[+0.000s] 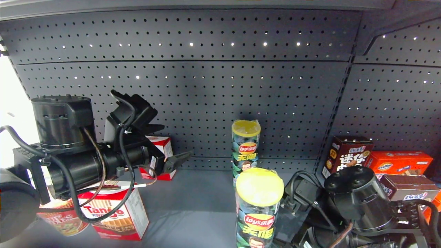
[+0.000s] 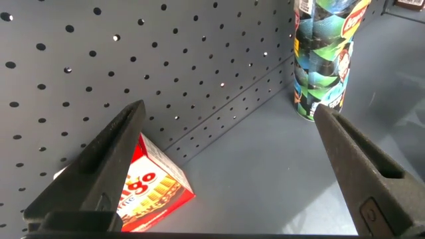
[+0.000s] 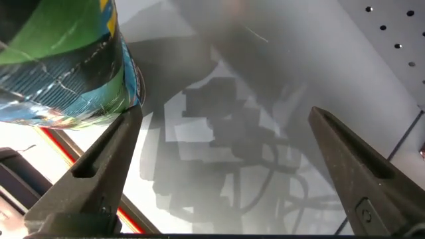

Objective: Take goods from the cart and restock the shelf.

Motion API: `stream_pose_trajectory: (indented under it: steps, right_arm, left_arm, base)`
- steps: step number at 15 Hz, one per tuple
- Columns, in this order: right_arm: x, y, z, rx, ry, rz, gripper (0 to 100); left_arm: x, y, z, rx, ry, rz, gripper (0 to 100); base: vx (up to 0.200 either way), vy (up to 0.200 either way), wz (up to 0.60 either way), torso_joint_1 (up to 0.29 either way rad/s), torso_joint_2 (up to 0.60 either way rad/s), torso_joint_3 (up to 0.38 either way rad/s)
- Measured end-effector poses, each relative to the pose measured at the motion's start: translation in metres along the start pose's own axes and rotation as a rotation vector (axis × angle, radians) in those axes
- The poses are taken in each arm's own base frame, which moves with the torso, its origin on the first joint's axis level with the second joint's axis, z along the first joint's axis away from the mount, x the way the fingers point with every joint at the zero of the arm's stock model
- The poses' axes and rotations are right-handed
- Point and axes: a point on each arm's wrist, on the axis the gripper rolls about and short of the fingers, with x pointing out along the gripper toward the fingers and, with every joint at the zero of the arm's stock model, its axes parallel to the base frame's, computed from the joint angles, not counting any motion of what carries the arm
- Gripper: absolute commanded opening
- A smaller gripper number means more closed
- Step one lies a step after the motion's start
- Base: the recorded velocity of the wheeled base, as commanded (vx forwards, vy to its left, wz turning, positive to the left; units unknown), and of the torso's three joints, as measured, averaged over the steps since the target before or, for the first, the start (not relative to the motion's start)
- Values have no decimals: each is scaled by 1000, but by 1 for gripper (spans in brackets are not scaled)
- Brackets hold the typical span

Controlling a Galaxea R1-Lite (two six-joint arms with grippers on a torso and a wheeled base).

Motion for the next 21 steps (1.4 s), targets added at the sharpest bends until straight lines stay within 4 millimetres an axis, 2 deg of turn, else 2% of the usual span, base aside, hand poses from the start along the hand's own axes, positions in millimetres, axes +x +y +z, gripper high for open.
stream_pose_trajectory:
  steps: [21]
  right_arm:
    - [7,6,3,-12,10,18,100]
  left_arm:
    - [1,1,1,1,-3,1,100]
  base:
    - [0,0,0,0,0,0]
